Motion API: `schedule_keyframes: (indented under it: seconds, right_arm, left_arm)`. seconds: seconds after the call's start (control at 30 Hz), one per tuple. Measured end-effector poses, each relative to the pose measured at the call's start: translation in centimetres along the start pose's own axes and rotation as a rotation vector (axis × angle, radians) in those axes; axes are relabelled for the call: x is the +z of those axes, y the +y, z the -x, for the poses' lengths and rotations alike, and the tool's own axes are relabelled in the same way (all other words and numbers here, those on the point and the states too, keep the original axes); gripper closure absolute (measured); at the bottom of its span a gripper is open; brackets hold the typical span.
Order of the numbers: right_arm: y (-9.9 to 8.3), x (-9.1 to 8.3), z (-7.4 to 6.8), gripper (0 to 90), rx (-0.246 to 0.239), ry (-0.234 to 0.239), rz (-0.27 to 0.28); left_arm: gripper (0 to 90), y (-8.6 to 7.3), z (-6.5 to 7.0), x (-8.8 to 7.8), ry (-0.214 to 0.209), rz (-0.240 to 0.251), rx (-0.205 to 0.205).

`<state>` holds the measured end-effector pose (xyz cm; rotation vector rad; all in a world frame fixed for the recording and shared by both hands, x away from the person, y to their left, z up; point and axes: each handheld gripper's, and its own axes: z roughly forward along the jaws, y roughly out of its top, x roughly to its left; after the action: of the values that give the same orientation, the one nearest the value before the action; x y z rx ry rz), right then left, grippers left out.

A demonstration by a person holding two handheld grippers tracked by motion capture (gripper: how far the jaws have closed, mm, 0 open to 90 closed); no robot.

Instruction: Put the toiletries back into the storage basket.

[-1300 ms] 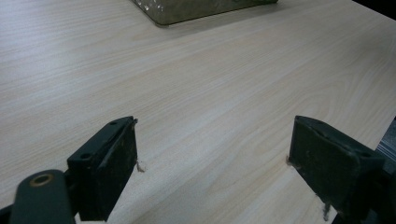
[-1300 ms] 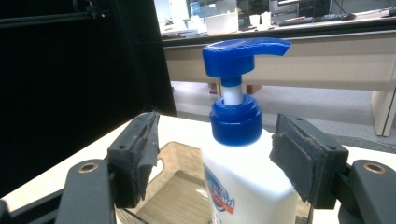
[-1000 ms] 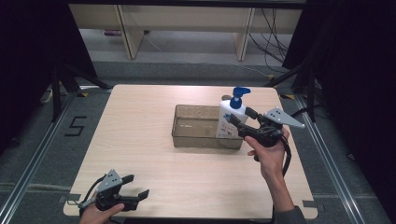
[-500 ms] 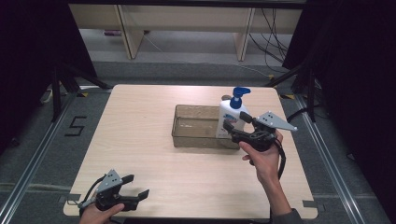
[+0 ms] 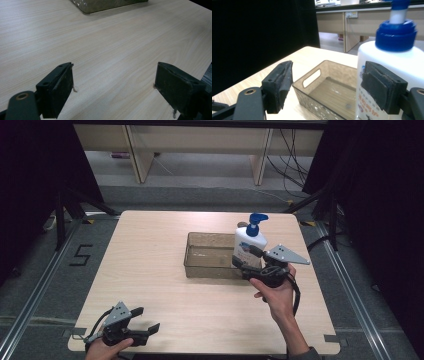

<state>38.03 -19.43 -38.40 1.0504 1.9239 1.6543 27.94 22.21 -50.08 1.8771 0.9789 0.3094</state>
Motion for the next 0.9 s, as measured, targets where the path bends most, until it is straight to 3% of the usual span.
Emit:
schedule_keyframes:
  seconds: [0.03,0.13,0.23,0.27,0.87,0.9]
  right_arm:
    - [-0.1,0.0,-0.1,24.7,-0.011,-0.002,0.001]
    - [-0.3,0.1,-0.3,24.5,-0.022,0.007,-0.007]
    - [-0.5,0.1,-0.7,24.1,-0.008,0.020,-0.013]
    - [-0.6,0.2,-0.6,24.1,-0.027,0.019,-0.005]
    - [-2.8,0.7,-1.9,22.8,-0.010,0.072,-0.067]
    - [-3.0,0.8,-1.8,22.8,-0.030,0.071,-0.061]
  left_arm:
    - [14.7,0.0,0.1,-0.1,0.013,-0.010,-0.005]
    - [14.7,0.0,0.0,0.0,0.000,0.001,-0.004]
    - [14.7,0.0,0.0,0.0,0.000,0.001,-0.002]
    - [14.7,0.0,0.0,0.0,-0.001,0.002,-0.003]
    - [14.7,0.0,0.0,0.0,0.007,-0.003,-0.002]
    - [14.7,0.0,0.0,0.0,0.005,-0.001,-0.002]
